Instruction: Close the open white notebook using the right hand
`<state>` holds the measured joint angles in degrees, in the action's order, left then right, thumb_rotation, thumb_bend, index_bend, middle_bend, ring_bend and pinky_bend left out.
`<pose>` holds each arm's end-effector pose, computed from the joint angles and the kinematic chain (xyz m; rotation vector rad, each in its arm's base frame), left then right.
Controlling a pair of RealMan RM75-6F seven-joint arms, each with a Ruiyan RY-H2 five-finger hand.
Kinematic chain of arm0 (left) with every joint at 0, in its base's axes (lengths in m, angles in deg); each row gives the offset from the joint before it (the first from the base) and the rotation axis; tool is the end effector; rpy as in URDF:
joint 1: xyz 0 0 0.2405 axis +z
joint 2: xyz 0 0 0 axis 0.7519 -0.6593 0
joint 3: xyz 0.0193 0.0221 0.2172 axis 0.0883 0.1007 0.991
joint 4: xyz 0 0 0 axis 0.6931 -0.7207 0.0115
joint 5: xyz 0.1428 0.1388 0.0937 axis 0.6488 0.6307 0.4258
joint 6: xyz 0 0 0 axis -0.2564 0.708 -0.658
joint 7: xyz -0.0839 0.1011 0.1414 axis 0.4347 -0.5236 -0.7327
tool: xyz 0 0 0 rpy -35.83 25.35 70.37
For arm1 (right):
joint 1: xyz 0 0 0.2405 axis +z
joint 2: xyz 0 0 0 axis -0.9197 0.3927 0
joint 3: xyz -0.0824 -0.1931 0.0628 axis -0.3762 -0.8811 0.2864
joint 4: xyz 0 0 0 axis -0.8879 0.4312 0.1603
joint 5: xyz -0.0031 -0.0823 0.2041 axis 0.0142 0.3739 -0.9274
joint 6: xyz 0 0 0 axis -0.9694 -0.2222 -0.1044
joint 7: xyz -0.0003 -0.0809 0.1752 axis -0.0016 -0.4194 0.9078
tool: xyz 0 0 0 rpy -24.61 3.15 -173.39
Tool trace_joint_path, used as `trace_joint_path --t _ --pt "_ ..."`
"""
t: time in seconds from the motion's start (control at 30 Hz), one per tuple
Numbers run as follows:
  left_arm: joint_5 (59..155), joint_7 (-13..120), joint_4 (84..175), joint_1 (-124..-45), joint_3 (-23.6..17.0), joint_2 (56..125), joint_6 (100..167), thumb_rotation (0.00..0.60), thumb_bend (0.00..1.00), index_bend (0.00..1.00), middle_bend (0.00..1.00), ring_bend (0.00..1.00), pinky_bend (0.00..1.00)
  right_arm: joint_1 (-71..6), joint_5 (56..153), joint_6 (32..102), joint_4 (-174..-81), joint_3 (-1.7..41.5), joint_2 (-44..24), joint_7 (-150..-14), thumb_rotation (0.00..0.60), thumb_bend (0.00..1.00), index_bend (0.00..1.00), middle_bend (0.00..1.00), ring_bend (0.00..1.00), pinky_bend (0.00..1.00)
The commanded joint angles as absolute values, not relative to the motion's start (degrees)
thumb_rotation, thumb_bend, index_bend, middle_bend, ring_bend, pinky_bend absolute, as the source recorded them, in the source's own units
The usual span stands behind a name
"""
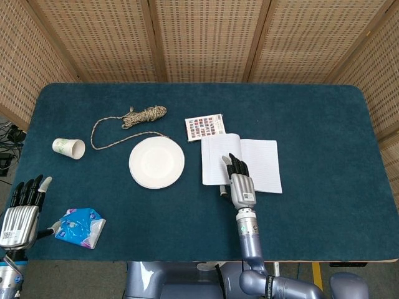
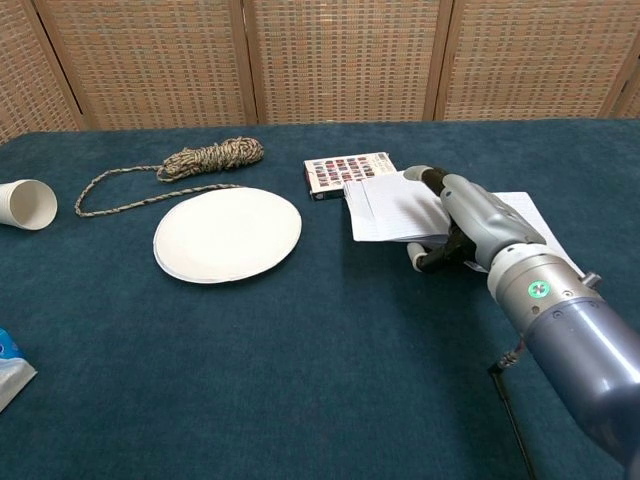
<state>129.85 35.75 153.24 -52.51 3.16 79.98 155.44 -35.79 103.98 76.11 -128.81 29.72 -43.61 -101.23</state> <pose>-0.2599 0.2162 0.0900 -1.3954 -0.8547 -0.7900 -0.0914 -0.3335 -0.0833 1.2757 -1.3184 1.1898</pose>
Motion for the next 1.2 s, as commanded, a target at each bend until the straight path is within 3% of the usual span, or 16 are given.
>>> trace_joint_path --t 0.03,0.77,1.2 --pt "129.90 35.75 153.26 -52.48 3.19 79.98 155.46 0.600 0.12 0.00 0.00 0.00 0.00 -35.90 103.85 76.35 -128.97 30.02 -43.50 -101.16 0.600 0.61 0.00 0.00 0.00 0.00" --pt "130.40 35.34 153.27 -52.46 3.43 80.29 155.39 0.600 0.12 0.00 0.00 0.00 0.00 -36.81 101.02 78.06 -130.21 33.95 -40.82 -100.63 0.600 0.81 0.00 0.00 0.00 0.00" --pt "130.86 35.11 153.50 -52.39 3.53 80.43 155.62 0.600 0.12 0.00 0.00 0.00 0.00 -36.82 99.51 78.69 -128.89 35.83 -38.55 -100.16 0.600 0.70 0.00 0.00 0.00 0.00"
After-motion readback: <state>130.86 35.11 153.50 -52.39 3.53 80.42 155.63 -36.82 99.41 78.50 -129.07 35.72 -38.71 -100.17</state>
